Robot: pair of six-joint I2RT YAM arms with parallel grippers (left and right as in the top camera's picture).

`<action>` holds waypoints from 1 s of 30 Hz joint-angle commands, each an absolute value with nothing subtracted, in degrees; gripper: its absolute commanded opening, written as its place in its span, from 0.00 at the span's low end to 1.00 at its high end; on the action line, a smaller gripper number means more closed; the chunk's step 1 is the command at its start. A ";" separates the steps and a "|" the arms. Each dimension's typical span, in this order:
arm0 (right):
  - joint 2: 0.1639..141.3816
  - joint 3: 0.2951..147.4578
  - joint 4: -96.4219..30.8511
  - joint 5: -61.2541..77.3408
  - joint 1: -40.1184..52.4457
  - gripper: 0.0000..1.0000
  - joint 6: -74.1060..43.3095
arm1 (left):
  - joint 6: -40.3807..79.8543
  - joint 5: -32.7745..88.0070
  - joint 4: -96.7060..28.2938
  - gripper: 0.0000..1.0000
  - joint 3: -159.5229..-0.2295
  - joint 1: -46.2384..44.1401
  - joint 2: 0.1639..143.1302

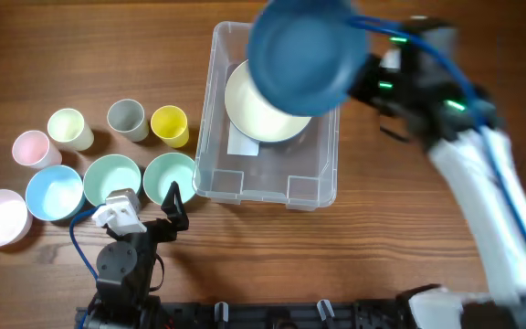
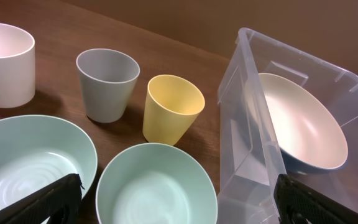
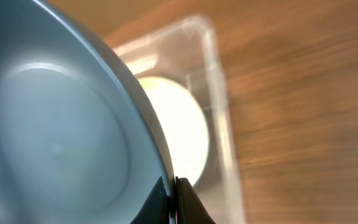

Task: Pack container
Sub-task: 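Lift the blue plate with the right gripper onto the bowl in the bin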

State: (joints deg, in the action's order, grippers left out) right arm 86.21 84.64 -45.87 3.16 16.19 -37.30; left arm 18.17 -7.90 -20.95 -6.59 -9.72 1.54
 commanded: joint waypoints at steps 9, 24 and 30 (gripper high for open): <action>104.95 84.23 -33.54 7.03 20.53 0.35 -39.03 | 18.28 -8.45 -20.75 1.00 -6.37 -9.41 1.23; 85.95 86.06 -50.19 1.28 -11.99 0.78 -37.52 | 18.28 -8.45 -20.78 1.00 -6.37 -9.41 1.23; 87.42 85.38 -51.81 1.32 -22.37 1.00 -37.67 | 18.28 -8.45 -20.78 1.00 -6.37 -9.41 1.23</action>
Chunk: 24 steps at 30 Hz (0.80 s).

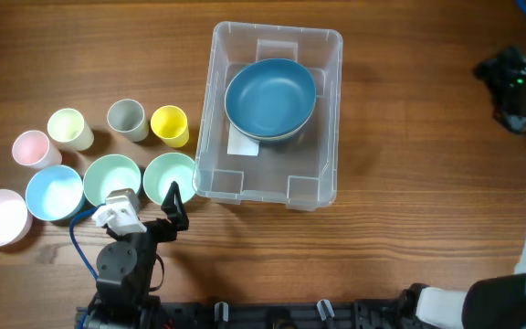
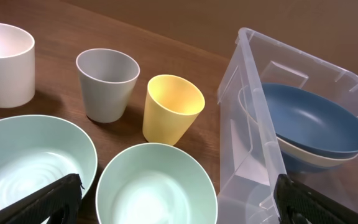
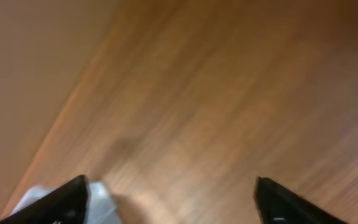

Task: Pack container
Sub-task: 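Lift the blue plate with the right gripper onto the bowl in the bin, then reach the left gripper to the pink bowl and grasp its rim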

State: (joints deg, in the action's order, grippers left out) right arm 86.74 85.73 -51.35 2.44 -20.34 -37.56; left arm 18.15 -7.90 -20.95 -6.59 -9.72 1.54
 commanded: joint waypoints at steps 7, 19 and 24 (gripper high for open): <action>87.44 85.38 -51.99 1.32 -22.57 1.00 -37.65 | 20.43 -6.00 -20.34 1.00 -6.37 -9.47 1.23; 87.44 85.38 -52.10 1.30 -22.57 1.00 -37.65 | 28.38 -26.26 -32.42 1.00 -26.02 -9.13 8.29; 87.44 85.38 -52.10 1.30 -22.57 1.00 -37.67 | 28.29 -40.32 -40.05 1.00 -45.19 -4.45 23.70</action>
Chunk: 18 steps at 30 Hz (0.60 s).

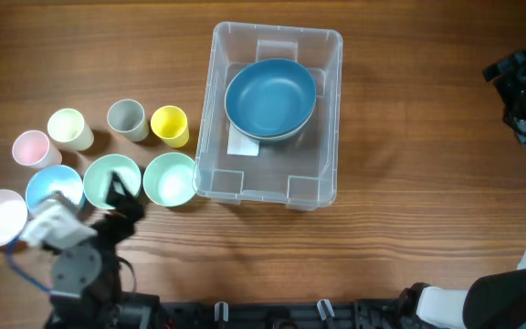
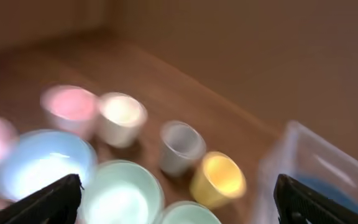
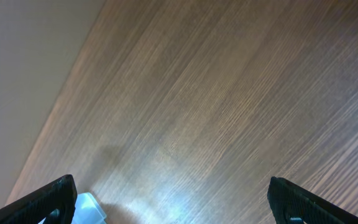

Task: Pack container
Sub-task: 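Reach the left gripper to the pink bowl and grasp its rim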

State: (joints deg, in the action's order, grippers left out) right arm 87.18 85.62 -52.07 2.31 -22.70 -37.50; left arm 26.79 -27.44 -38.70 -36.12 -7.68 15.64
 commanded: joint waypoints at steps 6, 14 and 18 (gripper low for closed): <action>87.44 85.38 -52.10 1.30 -22.57 1.00 -37.65 | 27.46 -30.44 -42.26 1.00 -52.95 1.06 35.92; 87.44 85.38 -52.07 1.30 -22.57 1.00 -37.65 | 37.52 -32.42 -45.87 1.00 -52.95 5.56 39.16; 87.44 85.38 -52.10 1.30 -22.57 1.00 -37.67 | 42.96 -27.53 -48.69 1.00 -52.95 20.27 45.21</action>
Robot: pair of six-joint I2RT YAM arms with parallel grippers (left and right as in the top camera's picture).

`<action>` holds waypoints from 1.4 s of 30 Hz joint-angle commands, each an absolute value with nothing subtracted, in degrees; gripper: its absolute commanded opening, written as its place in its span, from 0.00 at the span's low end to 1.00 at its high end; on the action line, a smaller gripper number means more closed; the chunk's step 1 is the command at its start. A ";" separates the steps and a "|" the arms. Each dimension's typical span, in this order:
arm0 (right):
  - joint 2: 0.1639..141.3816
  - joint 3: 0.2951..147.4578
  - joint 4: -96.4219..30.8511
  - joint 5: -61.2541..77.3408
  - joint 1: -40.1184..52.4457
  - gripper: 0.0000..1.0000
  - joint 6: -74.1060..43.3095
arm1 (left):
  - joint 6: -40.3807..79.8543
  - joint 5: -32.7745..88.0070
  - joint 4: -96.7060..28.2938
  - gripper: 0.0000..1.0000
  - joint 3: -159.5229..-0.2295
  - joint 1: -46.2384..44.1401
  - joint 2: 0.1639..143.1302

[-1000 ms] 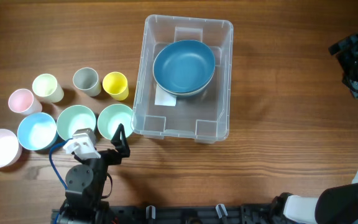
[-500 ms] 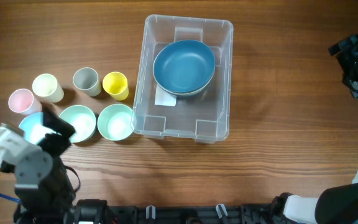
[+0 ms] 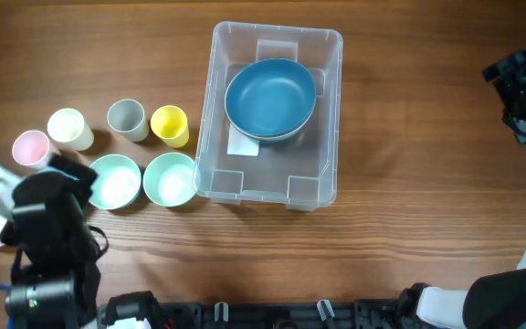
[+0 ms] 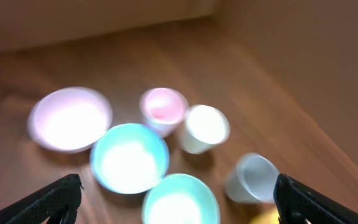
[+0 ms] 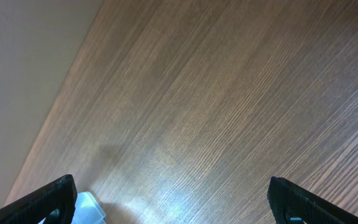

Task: Pack container
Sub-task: 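Reach the left gripper to the pink bowl and grasp its rim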

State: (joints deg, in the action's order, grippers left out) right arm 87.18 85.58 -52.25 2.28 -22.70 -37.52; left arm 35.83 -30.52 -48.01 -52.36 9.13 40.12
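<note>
The clear plastic container [image 3: 322,137] stands mid-table with a dark blue bowl [image 3: 270,96] nested in a cream bowl inside it. My left gripper [image 4: 179,210] is open and empty, held high over the left group: pink bowl [image 4: 70,118], light blue bowl [image 4: 129,158], mint bowl [image 4: 180,202], pink cup [image 4: 162,107], cream cup [image 4: 205,127] and grey cup [image 4: 253,177]. In the overhead view the left arm [image 3: 48,219] hides the light blue bowl. My right gripper [image 5: 173,204] is open and empty at the far right edge, over bare wood.
Two mint bowls [image 3: 117,181] [image 3: 170,179] sit just left of the container. A yellow cup [image 3: 169,125] and the grey cup [image 3: 126,119] stand behind them. A container corner [image 5: 86,208] shows in the right wrist view.
My left arm has moved further left and now covers the light blue bowl in the overhead view; its camera looks down on the pink bowl and cups. The right arm has not moved.
My right gripper held the dark blue bowl over the container, where a cream bowl lay. Then the blue bowl sat nested in the cream one and the right gripper was open at the far right. The left gripper stood by the mint bowls, then had shifted left, now further.
</note>
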 commanded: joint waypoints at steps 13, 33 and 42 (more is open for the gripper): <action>87.44 85.38 -52.07 1.30 -22.57 0.99 -37.67 | 40.14 7.49 -34.89 0.96 -52.95 66.06 80.86; 87.44 85.38 -52.10 1.30 -22.57 1.00 -37.67 | 35.97 7.46 -17.80 0.32 -54.19 65.91 98.17; 87.44 85.38 -52.07 1.30 -22.57 0.99 -37.65 | 35.05 9.26 -33.15 0.04 -68.20 65.54 87.99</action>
State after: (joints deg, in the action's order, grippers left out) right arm 87.18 85.58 -52.25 2.31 -22.70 -37.50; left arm 35.20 7.18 -30.22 -61.60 65.65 95.15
